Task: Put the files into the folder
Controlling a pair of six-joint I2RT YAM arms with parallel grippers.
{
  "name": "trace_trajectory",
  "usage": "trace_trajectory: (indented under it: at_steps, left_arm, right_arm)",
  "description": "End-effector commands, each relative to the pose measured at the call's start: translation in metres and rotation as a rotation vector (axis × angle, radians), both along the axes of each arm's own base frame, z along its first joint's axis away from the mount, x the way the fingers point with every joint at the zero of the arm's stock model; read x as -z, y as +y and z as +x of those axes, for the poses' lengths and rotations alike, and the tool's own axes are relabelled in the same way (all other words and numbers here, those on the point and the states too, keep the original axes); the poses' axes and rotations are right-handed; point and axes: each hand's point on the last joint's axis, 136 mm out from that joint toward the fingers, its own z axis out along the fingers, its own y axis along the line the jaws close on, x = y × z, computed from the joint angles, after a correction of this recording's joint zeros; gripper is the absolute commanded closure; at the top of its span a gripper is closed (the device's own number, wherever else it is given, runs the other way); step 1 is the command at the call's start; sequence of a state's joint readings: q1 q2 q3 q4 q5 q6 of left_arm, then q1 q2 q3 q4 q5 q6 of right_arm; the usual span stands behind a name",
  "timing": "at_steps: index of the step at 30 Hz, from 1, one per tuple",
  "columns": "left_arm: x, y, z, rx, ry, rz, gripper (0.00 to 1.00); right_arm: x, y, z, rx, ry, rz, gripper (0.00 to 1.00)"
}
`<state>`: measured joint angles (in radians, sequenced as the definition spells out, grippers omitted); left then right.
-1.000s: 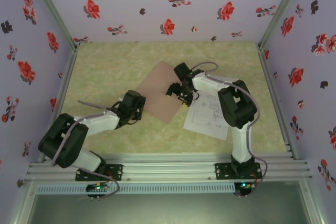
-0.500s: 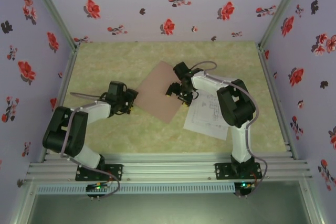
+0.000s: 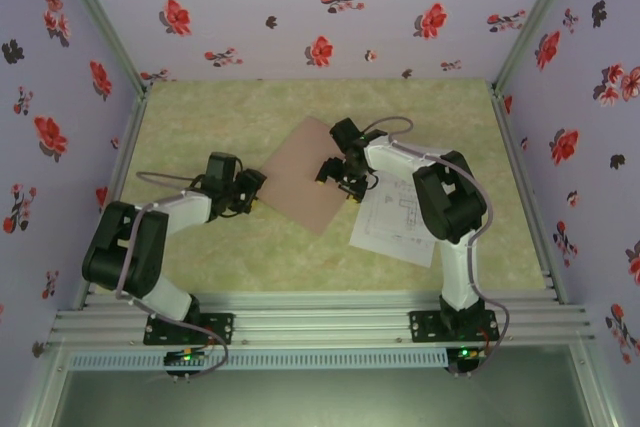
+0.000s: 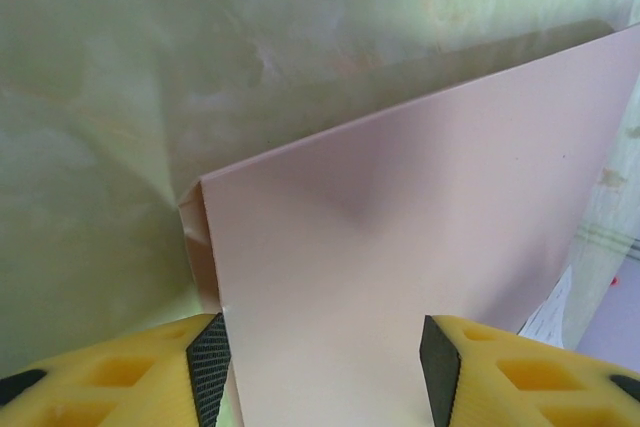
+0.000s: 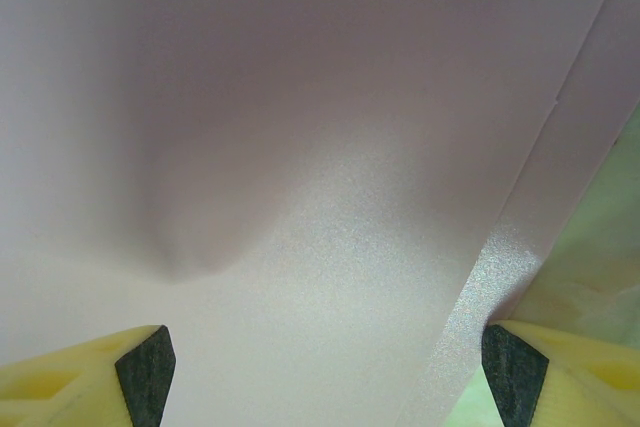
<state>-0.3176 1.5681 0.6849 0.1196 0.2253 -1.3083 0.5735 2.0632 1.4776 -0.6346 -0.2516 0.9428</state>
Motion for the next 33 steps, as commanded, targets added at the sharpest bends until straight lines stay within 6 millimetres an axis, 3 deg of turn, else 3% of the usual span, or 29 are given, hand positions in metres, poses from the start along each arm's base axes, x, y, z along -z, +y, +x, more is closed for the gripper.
trace_trajectory:
  at_steps: [1,14,25,33]
  left_arm:
    - [-0.001,-0.001,0.006,0.018,-0.021,0.012,0.46]
    - [0.003,-0.016,0.001,0.055,-0.053,0.005,0.58]
    - [0.007,-0.02,-0.006,0.067,-0.092,-0.007,0.87]
    - [0.002,-0.02,-0.006,0.062,-0.124,-0.011,0.99]
  right_arm:
    - [0.031,-0.013,-0.004,-0.008,0.049,-0.062,0.16]
    - [0.031,-0.013,-0.005,-0.007,0.055,-0.059,0.16]
    - [0.033,-0.013,-0.006,-0.011,0.062,-0.056,0.16]
    - [0.032,-0.012,-0.005,-0.015,0.059,-0.05,0.16]
